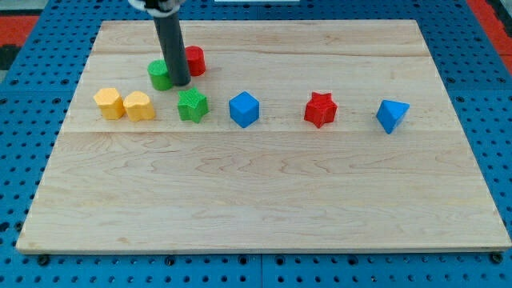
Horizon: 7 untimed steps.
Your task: Move the red circle towards the blue cube
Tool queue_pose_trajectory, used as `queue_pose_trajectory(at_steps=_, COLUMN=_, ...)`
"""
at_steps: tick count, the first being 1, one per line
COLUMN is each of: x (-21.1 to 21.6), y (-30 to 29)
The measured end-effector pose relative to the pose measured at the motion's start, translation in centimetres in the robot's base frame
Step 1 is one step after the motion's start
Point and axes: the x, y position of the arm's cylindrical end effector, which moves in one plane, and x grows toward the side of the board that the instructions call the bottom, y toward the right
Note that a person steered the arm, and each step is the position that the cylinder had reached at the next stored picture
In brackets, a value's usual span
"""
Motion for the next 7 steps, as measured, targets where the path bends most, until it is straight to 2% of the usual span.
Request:
queue_pose_trajectory(at_steps=1, x=-2.7, y=1.1)
queue_pose_trajectory(at_steps=2, x=-3.3, y=-4.0)
queue_pose_trajectory(at_steps=3, x=-7.0, y=0.0)
queue_pose_trajectory(at_steps=4, x=-6.1, y=9.9)
queue_pose_trajectory(at_steps=5, x=-2.2, y=13.5)
queue_pose_trajectory(at_steps=6, x=-5.7, y=14.5)
queue_pose_trajectory(at_steps=7, x=-3.9, y=16.6)
